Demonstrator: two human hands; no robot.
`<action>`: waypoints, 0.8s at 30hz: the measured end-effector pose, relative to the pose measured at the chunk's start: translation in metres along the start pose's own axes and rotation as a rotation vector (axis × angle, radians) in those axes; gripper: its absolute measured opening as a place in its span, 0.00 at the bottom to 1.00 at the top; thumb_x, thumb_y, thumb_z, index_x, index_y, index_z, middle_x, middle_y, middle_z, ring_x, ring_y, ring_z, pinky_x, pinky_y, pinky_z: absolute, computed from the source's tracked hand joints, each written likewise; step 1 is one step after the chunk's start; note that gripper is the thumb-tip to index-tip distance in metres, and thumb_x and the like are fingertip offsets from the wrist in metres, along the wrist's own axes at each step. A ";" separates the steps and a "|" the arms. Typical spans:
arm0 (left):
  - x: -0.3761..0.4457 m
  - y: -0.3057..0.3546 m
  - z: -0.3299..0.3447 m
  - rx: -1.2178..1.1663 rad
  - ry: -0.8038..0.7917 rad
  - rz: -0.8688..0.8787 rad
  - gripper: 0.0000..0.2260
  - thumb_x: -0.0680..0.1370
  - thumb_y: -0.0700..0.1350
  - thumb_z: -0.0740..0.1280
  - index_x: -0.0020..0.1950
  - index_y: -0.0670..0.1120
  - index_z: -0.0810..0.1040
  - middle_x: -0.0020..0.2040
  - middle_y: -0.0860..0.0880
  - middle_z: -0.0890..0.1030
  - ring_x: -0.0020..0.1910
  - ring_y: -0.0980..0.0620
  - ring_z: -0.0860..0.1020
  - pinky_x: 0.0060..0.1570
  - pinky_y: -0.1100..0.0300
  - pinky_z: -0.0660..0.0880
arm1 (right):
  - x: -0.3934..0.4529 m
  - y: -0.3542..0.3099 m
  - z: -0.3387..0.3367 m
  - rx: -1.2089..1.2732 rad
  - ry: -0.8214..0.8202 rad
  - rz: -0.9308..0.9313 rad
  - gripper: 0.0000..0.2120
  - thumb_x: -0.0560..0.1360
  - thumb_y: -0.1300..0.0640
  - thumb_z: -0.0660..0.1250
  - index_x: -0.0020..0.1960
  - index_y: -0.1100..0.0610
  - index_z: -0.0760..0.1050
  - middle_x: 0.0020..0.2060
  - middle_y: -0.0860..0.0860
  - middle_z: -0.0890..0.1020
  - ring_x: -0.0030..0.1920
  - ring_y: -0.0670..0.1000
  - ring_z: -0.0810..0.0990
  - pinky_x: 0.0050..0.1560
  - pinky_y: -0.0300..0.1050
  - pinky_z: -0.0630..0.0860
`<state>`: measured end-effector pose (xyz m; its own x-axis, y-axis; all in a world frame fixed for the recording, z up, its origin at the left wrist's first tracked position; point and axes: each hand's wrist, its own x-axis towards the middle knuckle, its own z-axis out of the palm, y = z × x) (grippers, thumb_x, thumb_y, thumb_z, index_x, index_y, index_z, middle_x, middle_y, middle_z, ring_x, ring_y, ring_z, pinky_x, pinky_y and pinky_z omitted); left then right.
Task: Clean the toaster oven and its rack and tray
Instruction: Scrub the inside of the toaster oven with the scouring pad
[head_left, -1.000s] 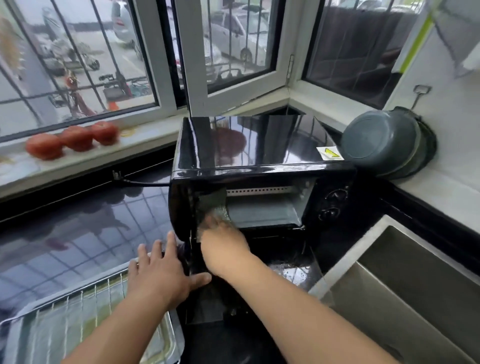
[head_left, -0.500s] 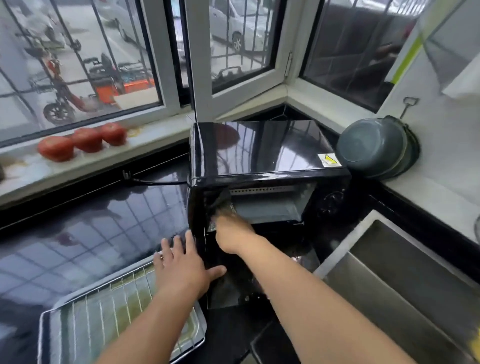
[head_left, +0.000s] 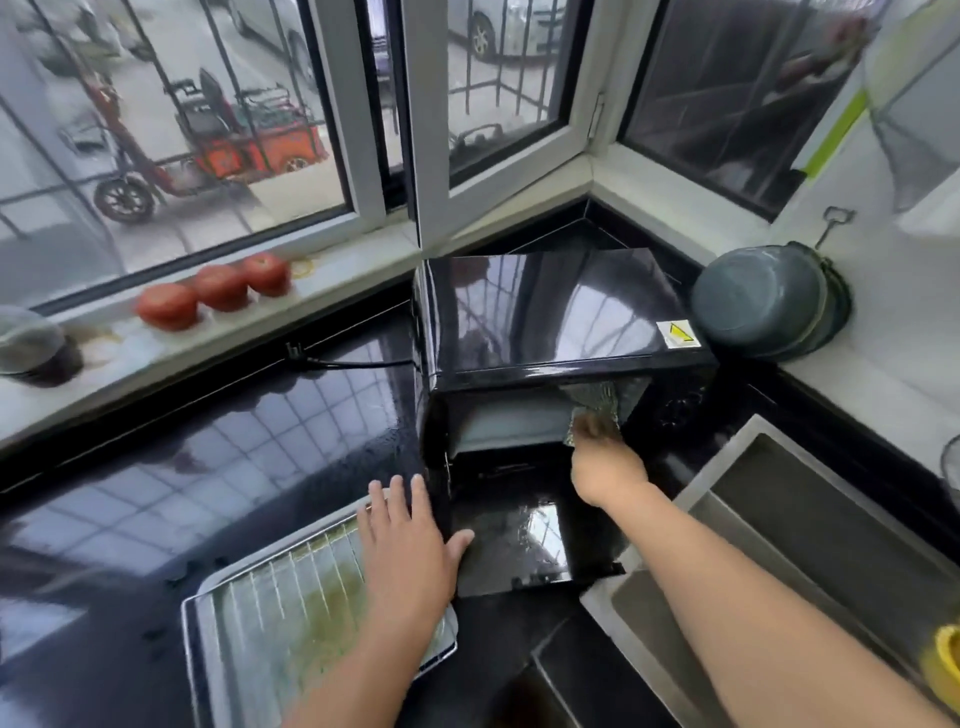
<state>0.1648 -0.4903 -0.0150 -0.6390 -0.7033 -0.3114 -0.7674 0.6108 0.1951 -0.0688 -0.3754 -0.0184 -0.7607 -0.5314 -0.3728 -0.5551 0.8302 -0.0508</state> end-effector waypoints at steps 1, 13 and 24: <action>-0.013 -0.007 0.004 -0.016 0.068 0.050 0.37 0.81 0.67 0.58 0.82 0.43 0.61 0.82 0.39 0.61 0.82 0.37 0.52 0.80 0.41 0.53 | 0.000 -0.002 0.002 0.001 0.007 -0.001 0.33 0.77 0.63 0.55 0.80 0.55 0.48 0.79 0.55 0.48 0.78 0.57 0.53 0.69 0.51 0.68; -0.087 -0.053 0.037 0.347 -0.006 0.430 0.26 0.72 0.43 0.60 0.70 0.56 0.74 0.63 0.40 0.82 0.64 0.35 0.80 0.69 0.39 0.62 | -0.019 -0.108 0.020 0.039 -0.049 -0.514 0.33 0.77 0.62 0.59 0.80 0.60 0.51 0.80 0.55 0.48 0.80 0.56 0.44 0.79 0.51 0.46; -0.073 -0.125 0.019 0.514 0.006 0.374 0.28 0.69 0.39 0.55 0.69 0.50 0.72 0.58 0.38 0.83 0.62 0.35 0.82 0.69 0.41 0.62 | 0.003 -0.002 0.004 -0.016 -0.029 -0.288 0.34 0.78 0.65 0.53 0.81 0.58 0.44 0.80 0.53 0.42 0.80 0.53 0.41 0.79 0.47 0.46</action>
<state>0.3080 -0.5084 -0.0342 -0.8601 -0.4099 -0.3035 -0.3699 0.9110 -0.1821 -0.0683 -0.3780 -0.0230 -0.5611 -0.7395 -0.3719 -0.7522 0.6431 -0.1437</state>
